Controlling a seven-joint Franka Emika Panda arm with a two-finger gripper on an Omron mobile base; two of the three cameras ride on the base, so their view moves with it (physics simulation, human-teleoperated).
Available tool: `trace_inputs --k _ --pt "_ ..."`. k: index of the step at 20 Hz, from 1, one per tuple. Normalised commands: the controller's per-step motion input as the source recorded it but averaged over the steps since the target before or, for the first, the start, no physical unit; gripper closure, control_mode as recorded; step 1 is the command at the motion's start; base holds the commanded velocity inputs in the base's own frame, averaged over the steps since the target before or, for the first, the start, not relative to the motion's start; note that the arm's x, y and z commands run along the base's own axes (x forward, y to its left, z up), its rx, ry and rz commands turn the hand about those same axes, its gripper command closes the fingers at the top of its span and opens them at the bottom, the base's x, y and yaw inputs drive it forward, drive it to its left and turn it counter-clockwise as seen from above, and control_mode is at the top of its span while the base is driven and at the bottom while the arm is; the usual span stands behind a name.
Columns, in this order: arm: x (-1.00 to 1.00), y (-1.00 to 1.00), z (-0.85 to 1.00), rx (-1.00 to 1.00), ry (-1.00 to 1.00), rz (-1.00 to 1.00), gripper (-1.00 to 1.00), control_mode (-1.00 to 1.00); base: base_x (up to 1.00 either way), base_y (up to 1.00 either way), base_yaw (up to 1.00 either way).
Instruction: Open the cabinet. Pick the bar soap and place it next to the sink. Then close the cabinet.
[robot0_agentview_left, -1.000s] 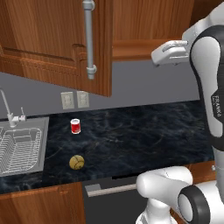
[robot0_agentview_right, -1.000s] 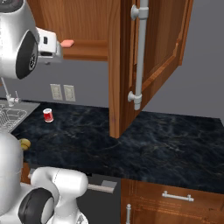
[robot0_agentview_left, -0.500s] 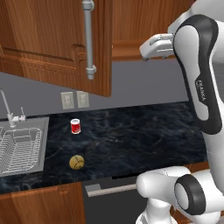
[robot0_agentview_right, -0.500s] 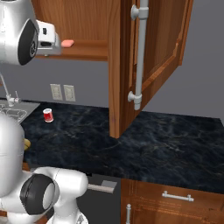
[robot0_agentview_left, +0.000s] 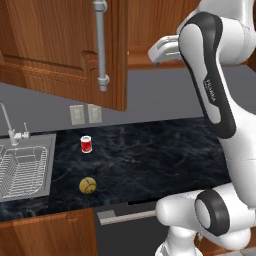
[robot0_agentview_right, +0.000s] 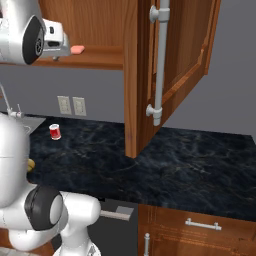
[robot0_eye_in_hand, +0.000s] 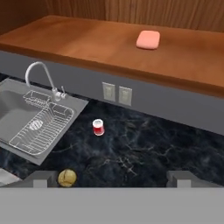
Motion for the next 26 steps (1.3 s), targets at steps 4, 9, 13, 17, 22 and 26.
trace_inputs --k 4,9,13,17,22,26 --pt "0.41 0.01 -0.03 -0.05 0.00 0.00 -1.00 -1.00 0.00 0.00 0.00" --pt "0.41 0.07 0.00 -0.03 0.00 0.00 -1.00 -1.00 0.00 0.00 0.00" --pt "0.36 0.06 -0.19 -0.01 0.00 0.00 -1.00 -1.00 0.00 0.00 0.00" --pt "0.41 0.08 -0.07 0.00 0.00 0.00 -1.00 -1.00 0.00 0.00 0.00" --pt "0.43 0.15 0.00 0.00 0.00 0.00 -1.00 -1.00 0.00 0.00 0.00" --pt "0.53 0.17 -0.01 0.00 0.00 0.00 -1.00 -1.00 0.00 0.00 0.00"
